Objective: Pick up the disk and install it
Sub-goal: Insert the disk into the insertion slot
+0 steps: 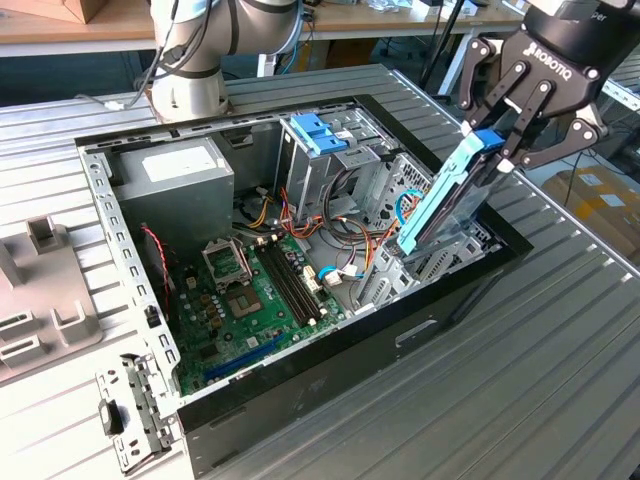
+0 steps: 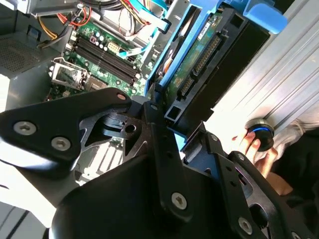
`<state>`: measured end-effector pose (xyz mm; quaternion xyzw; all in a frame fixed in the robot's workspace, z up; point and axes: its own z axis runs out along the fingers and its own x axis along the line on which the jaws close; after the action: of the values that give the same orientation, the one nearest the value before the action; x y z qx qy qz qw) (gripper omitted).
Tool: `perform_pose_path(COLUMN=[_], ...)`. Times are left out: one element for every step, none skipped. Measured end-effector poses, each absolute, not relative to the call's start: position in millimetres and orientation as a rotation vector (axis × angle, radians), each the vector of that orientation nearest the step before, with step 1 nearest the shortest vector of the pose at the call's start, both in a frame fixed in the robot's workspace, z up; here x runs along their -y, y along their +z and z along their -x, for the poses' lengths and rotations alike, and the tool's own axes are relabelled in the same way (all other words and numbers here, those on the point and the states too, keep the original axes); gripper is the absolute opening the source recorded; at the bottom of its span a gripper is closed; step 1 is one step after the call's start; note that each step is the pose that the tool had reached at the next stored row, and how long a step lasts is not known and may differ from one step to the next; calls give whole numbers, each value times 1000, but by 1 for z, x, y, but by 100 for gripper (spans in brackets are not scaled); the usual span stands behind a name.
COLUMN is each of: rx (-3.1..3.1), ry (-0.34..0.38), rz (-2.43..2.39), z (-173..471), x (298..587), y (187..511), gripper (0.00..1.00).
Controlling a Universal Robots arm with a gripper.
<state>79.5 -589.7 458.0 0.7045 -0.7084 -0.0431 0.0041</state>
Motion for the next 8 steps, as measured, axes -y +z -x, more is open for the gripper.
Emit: perform_pose_path(rx=[2226,2228,2228,2228,2228,2228,2228,2228], ry=[-135,-135,-135,-135,-135,-135,-136,-136], rz=[-2202,-2200,-2200,-2200,-2200,-2200,-2200,-2200], z=[-79,-79,-78,-78,-77,-77,-77,-77], x=[590,590,589,589,589,589,588,588], y=[458,457,457,457,456,456,456,455], gripper=[36,36,36,36,36,36,36,36])
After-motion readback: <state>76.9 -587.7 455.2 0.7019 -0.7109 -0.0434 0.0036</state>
